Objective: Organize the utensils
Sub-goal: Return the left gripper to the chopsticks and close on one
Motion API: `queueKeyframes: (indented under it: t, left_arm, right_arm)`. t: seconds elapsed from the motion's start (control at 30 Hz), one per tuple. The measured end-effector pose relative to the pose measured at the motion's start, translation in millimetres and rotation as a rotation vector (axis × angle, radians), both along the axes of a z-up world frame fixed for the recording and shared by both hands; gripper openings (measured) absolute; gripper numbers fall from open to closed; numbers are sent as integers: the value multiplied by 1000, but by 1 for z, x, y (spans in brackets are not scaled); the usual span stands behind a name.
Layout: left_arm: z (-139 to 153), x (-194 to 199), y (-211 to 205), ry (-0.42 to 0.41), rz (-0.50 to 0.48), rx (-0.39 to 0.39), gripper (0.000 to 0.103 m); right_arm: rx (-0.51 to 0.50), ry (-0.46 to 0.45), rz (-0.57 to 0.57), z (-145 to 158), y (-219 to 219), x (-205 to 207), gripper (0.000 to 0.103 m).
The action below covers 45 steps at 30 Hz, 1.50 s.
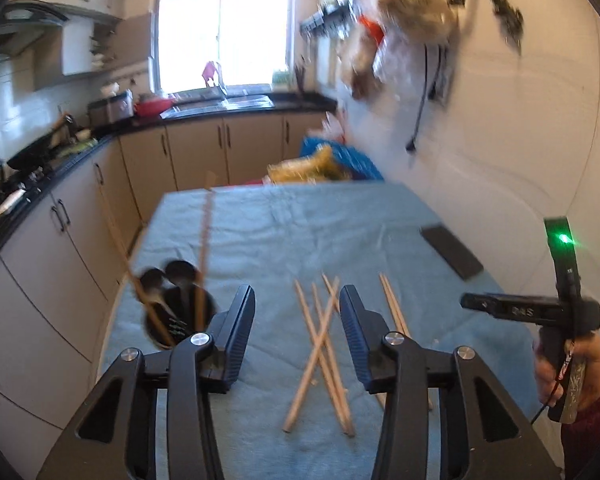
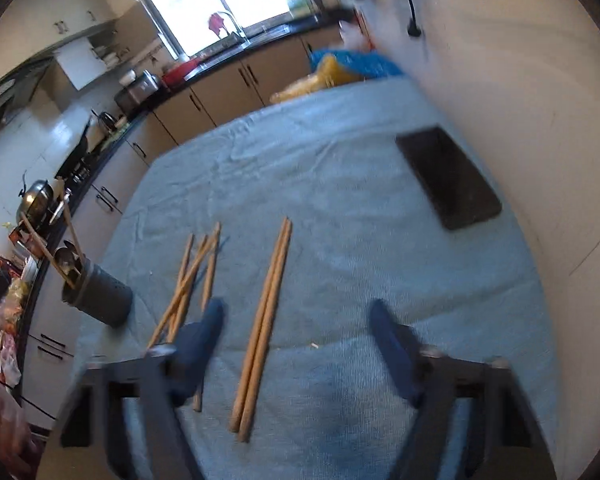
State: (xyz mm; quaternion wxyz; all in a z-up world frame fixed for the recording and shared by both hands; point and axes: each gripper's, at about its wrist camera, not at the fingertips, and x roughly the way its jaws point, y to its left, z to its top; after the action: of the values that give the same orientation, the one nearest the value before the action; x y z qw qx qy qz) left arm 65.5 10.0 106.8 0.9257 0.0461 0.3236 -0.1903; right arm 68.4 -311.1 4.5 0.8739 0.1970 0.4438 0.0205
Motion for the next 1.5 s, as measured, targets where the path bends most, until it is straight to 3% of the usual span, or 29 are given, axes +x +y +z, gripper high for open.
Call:
queueKeyframes:
  t: [0.13,0.23,0.57,0.77,0.87,1.07,1.2,1.5]
  left_arm:
    - [-27,26,-33,155,-81,20,43]
    - [-50,56,-54,288,-99,31,43]
    - [-107,141,-95,503,-69,96,43]
    - [-128,164,-109,521,-49,146,41]
    - [-137,167,-118,533,-55,166,27]
    - [-158,177,-124,569,-42,188,20]
    - [-160,177,-116,556,-18,166,9]
    - [-119,146,-86,484,-31,39,6]
  right_arm:
    - [30,50,19,-11,3,14,56]
    - [65,90,22,-20,3,30,48]
    - [90,94,27,-29,0,36,48]
    - [94,97,23,-34,-13,31,48]
    - [99,102,18,-37,-18,31,48]
    - [120,117,16,-45,-21,35,48]
    - [119,125,19,-45,-17,42,47]
    - [106,150,32,-45,-2,84,16]
